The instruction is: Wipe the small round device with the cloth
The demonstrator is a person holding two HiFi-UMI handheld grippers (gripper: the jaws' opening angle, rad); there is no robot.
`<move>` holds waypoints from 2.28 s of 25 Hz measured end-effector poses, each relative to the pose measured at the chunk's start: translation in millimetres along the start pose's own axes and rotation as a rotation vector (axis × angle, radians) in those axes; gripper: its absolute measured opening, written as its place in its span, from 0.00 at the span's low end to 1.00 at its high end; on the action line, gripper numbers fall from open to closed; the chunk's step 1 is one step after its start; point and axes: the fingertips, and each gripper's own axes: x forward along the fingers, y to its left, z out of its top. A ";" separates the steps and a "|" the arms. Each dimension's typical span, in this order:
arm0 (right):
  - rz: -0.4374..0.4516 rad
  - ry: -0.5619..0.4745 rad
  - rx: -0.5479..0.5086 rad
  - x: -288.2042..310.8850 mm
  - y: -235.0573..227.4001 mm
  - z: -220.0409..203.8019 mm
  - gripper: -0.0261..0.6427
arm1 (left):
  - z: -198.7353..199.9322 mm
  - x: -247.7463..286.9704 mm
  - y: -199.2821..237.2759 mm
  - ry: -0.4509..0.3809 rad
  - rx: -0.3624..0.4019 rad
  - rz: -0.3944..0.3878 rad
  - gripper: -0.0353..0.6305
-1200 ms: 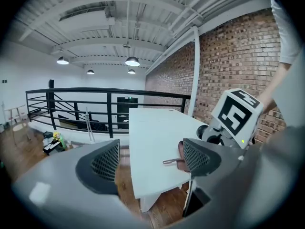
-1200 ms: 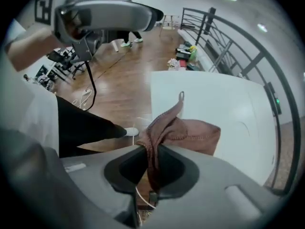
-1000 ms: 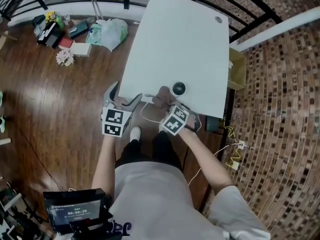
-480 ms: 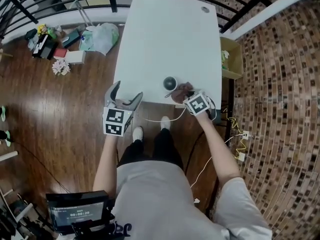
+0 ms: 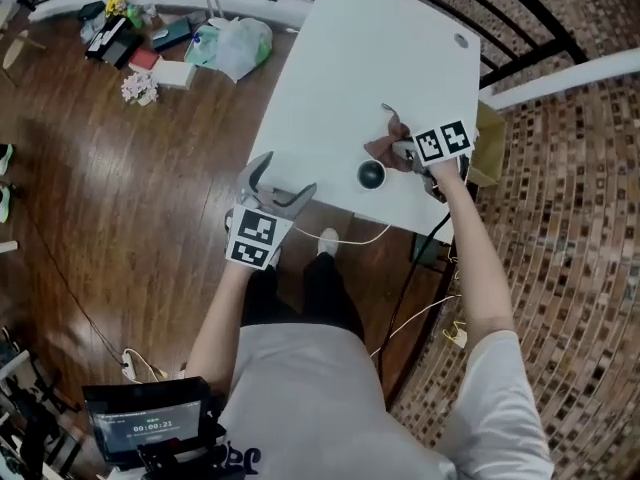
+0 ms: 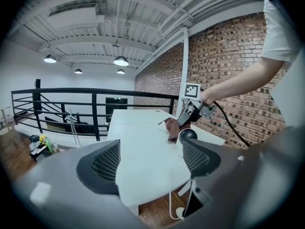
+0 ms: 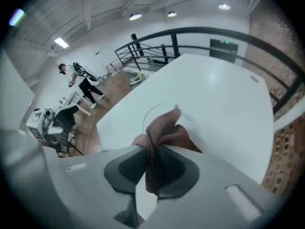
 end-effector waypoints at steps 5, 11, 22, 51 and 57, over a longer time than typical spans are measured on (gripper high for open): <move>0.208 0.283 -0.068 41.7 52.3 14.3 0.09 | -2.0 -2.1 -2.5 -0.005 -0.031 0.013 0.71; 0.267 0.485 -0.322 61.8 116.3 7.3 0.09 | -2.3 -6.3 2.8 -0.008 -0.036 0.043 0.71; 0.076 0.397 -0.765 45.7 199.9 -46.4 0.09 | 1.5 -18.1 20.5 -0.032 -0.015 0.017 0.71; 0.019 0.021 0.126 9.6 4.3 -10.1 0.09 | 10.1 -2.8 1.7 -0.009 0.027 -0.017 0.71; 0.231 0.244 0.066 48.5 65.6 16.4 0.09 | -1.9 -13.9 17.2 -0.011 -0.010 0.037 0.71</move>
